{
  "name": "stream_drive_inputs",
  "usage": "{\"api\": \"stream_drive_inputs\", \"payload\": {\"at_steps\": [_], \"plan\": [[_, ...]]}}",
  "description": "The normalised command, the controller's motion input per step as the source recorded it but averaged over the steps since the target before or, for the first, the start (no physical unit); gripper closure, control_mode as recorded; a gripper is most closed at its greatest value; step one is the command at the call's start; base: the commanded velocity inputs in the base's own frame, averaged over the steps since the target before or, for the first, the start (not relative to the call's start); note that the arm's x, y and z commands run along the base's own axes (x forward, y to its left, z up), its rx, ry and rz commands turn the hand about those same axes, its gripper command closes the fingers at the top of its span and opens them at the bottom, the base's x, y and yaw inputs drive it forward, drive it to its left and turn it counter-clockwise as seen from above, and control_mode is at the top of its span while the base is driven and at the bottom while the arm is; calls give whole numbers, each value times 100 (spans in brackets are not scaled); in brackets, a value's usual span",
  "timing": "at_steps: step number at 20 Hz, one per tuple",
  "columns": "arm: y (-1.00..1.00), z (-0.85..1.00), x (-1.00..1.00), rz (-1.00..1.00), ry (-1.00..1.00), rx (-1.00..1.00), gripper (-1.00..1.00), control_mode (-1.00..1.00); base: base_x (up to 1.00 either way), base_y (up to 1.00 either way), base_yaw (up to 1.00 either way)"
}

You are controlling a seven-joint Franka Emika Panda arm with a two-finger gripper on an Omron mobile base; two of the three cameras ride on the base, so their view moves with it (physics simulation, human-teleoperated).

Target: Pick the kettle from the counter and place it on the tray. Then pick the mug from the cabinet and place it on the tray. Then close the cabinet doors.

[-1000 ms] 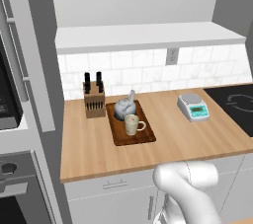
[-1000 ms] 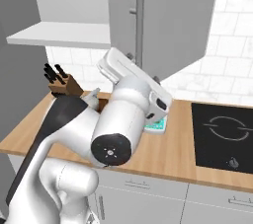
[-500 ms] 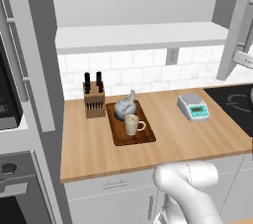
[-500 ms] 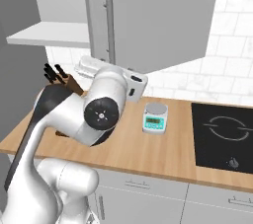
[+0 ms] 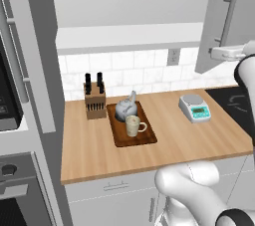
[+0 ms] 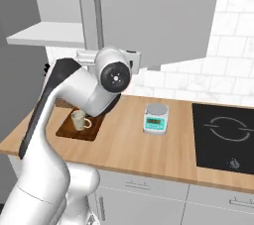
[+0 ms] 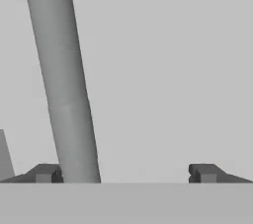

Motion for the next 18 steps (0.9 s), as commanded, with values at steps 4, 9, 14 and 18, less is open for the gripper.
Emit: {"api": "stream_drive_inputs", "payload": {"at_steps": [4, 9, 14, 18], "plan": [[37, -23, 87, 14, 1, -24, -100, -100, 0, 0, 0], [32, -23, 72, 2, 4, -29, -100, -100, 0, 0, 0], [29, -28, 57, -1, 4, -26, -100, -100, 0, 0, 0], [15, -17, 51, -7, 1, -17, -100, -100, 0, 0, 0]]}}
